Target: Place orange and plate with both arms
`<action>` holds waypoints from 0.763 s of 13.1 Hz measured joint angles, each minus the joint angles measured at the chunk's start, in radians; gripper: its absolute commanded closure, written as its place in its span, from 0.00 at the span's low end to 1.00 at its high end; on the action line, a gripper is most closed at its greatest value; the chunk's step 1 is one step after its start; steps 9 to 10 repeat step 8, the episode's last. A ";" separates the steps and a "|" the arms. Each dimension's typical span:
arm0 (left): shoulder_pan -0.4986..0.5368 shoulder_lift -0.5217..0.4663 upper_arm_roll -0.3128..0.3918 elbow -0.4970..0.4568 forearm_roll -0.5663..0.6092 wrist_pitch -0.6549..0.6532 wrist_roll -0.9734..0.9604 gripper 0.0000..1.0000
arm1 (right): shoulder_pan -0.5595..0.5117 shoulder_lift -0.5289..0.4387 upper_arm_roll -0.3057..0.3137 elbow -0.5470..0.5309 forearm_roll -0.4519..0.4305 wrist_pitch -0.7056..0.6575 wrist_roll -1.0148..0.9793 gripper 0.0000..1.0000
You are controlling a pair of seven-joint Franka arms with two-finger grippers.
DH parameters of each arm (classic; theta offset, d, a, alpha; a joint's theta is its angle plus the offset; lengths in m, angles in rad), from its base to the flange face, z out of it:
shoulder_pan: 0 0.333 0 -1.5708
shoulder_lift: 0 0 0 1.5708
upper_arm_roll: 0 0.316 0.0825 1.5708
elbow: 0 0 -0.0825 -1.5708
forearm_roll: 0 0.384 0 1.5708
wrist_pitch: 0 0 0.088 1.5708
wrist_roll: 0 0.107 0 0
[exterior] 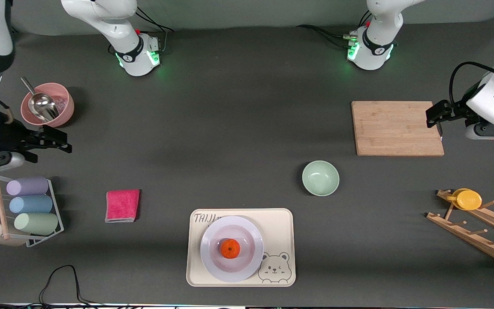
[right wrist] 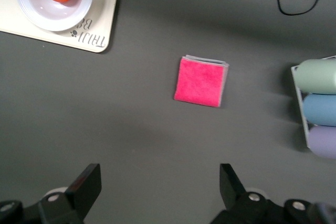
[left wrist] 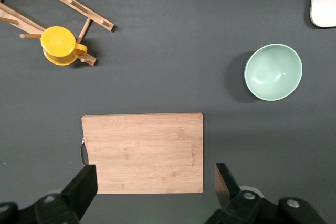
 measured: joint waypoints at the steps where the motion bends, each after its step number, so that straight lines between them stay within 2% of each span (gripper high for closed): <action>1: 0.000 0.000 0.000 0.000 0.000 0.000 0.000 0.00 | -0.016 -0.012 0.033 -0.038 -0.001 0.025 0.014 0.00; 5: 0.000 0.000 0.000 0.000 0.000 0.001 0.000 0.00 | -0.048 -0.066 0.056 -0.137 -0.006 0.048 0.026 0.00; 10: 0.000 0.000 0.000 0.000 0.000 0.001 0.000 0.00 | -0.070 -0.092 0.055 -0.124 -0.007 0.062 -0.016 0.00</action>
